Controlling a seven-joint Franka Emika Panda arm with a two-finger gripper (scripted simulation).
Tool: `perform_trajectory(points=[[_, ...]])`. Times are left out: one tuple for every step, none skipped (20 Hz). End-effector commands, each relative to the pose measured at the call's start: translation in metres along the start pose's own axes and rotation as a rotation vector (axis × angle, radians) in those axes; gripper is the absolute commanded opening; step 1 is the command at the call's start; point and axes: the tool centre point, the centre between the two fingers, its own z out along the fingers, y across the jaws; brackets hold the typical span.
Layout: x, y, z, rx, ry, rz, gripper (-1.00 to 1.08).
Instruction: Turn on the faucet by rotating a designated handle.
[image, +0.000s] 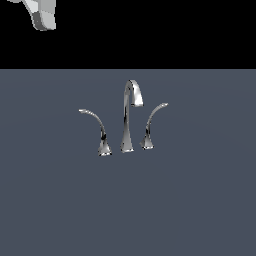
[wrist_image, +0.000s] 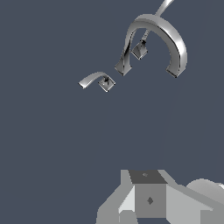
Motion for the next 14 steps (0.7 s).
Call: perform_trajectory(points=[[0.006,-0.011,0.013,0.001,0.0,0.054,-1.0],[0.009,-0.015,0.018,0.001,0.0,0.075,-1.0],[0.011,-0.019,0.023,0.001,0.001,0.096,-1.0],[0.014,-0.023,0.028,0.001,0.001,0.116,-1.0],[0.017,-0.027,0.032,0.001,0.001,0.136,-1.0],[0.02,-0.031,0.037,0.001,0.001,0.156,-1.0],[0.023,-0.034,0.042,0.001,0.001,0.176,-1.0],[0.026,-0.038,0.046,0.001,0.001,0.196,-1.0],[0.029,-0.041,0.051,0.001,0.001,0.216,-1.0],[0.032,-0.045,0.056,0.001,0.002,0.235,-1.0],[0.035,-0.048,0.06,0.001,0.002,0.254,-1.0],[0.038,-0.051,0.065,0.001,0.002,0.273,-1.0],[0.042,-0.054,0.069,0.001,0.002,0.292,-1.0],[0.045,-0.057,0.074,0.0,0.002,0.311,-1.0]])
